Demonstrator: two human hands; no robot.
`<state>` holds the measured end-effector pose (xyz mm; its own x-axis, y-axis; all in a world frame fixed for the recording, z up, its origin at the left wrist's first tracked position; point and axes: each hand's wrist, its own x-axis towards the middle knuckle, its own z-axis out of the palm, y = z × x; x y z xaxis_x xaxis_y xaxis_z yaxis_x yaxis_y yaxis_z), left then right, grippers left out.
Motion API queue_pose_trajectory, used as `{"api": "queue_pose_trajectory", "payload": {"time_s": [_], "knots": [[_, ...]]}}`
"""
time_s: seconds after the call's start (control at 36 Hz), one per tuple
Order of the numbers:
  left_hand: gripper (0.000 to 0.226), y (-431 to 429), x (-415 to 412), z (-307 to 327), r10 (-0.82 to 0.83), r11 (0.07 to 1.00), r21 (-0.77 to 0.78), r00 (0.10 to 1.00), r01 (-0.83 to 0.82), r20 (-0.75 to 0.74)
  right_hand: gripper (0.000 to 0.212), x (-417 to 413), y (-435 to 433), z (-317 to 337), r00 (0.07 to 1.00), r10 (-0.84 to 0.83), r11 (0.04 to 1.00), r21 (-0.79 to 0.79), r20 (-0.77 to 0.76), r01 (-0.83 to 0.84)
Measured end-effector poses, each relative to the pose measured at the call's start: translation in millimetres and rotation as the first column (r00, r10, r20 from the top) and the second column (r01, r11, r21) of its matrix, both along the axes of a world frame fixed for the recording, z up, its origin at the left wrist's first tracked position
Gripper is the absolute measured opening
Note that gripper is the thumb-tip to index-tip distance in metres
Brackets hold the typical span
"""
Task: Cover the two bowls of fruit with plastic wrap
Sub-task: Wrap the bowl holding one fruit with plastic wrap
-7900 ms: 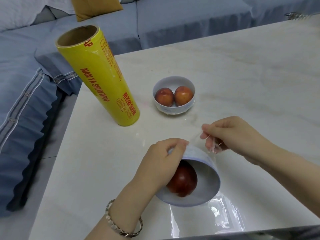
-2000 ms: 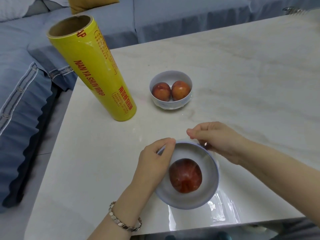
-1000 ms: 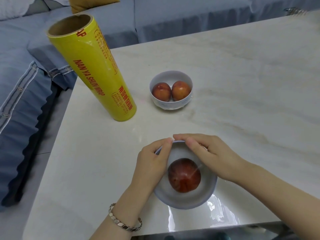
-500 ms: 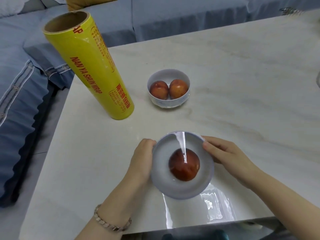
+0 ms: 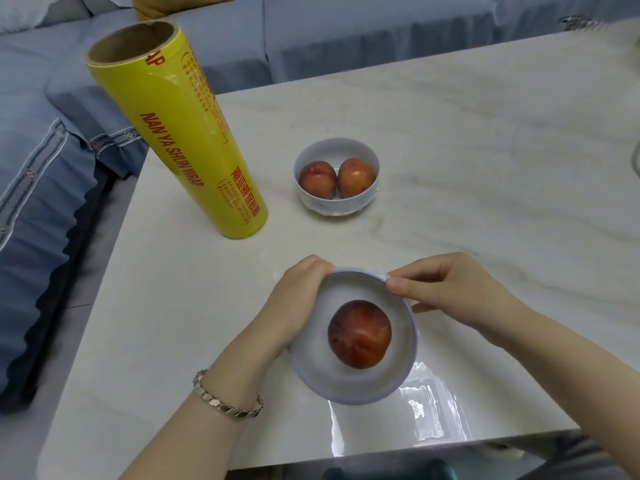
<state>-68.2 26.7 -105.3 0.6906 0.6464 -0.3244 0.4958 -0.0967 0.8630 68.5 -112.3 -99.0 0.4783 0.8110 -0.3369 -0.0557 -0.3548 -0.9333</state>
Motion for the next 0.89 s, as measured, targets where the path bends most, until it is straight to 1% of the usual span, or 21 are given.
{"api": "queue_pose_trajectory", "payload": {"time_s": [0.06, 0.14, 0.22, 0.28, 0.36, 0.42, 0.5, 0.56, 0.61, 0.67, 0.75, 0.81, 0.86, 0.89], "knots": [[0.032, 1, 0, -1, -0.031, 0.999, 0.03, 1.0, 0.031, -0.002, 0.005, 2, 1, 2, 0.999, 0.003, 0.999, -0.036, -0.033, -0.004], [0.031, 0, 0, -3, -0.063, 0.993, 0.097, 0.998, 0.065, -0.018, 0.005, 7, 3, 4, 0.996, 0.003, 0.995, -0.104, -0.095, -0.013], [0.025, -2, -3, -7, -0.022, 0.992, 0.123, 1.0, 0.022, -0.003, 0.007, 11, 3, 5, 0.979, 0.05, 0.978, -0.189, -0.2, -0.088], [0.024, -4, -4, -9, 0.014, 0.992, 0.128, 1.0, -0.016, 0.015, 0.01, 12, 4, 5, 0.955, 0.073, 0.969, -0.207, -0.288, -0.137], [0.026, -7, -7, -9, 0.053, 0.99, 0.128, 0.998, -0.058, 0.04, 0.015, 14, 7, 4, 0.926, 0.028, 0.98, -0.172, -0.375, -0.099], [0.025, -9, -9, -9, 0.067, 0.989, 0.129, 0.996, -0.073, 0.054, 0.013, 15, 10, 5, 0.93, -0.009, 0.99, -0.133, -0.367, -0.042], [0.023, -10, -10, -9, 0.081, 0.988, 0.128, 0.995, -0.088, 0.064, 0.016, 15, 15, 8, 0.974, -0.032, 0.995, -0.095, -0.225, 0.011], [0.021, -11, -11, -9, 0.097, 0.988, 0.113, 0.992, -0.106, 0.077, 0.017, 14, 17, 7, 0.985, -0.05, 0.995, -0.097, -0.166, 0.034], [0.023, -13, -12, -8, 0.099, 0.987, 0.116, 0.992, -0.108, 0.079, 0.02, 12, 20, 3, 0.99, -0.037, 0.993, -0.119, -0.136, 0.021], [0.025, -14, -14, -8, 0.098, 0.986, 0.129, 0.992, -0.108, 0.08, 0.022, 9, 23, -1, 0.987, -0.038, 0.991, -0.135, -0.157, 0.016], [0.025, -16, -16, -8, 0.091, 0.984, 0.142, 0.992, -0.103, 0.089, 0.029, 10, 27, -2, 0.961, -0.016, 0.985, -0.17, -0.275, -0.032], [0.023, -17, -17, -8, 0.076, 0.985, 0.145, 0.993, -0.089, 0.093, 0.033, 13, 30, 2, 0.939, 0.008, 0.968, -0.234, -0.344, -0.094], [0.023, -18, -15, -7, 0.064, 0.986, 0.151, 0.994, -0.076, 0.084, 0.031, 19, 33, 7, 0.936, 0.021, 0.945, -0.3, -0.351, -0.134], [0.023, -17, -14, -7, 0.06, 0.985, 0.154, 0.995, -0.071, 0.077, 0.029, 22, 33, 10, 0.941, 0.061, 0.927, -0.33, -0.333, -0.177]]}}
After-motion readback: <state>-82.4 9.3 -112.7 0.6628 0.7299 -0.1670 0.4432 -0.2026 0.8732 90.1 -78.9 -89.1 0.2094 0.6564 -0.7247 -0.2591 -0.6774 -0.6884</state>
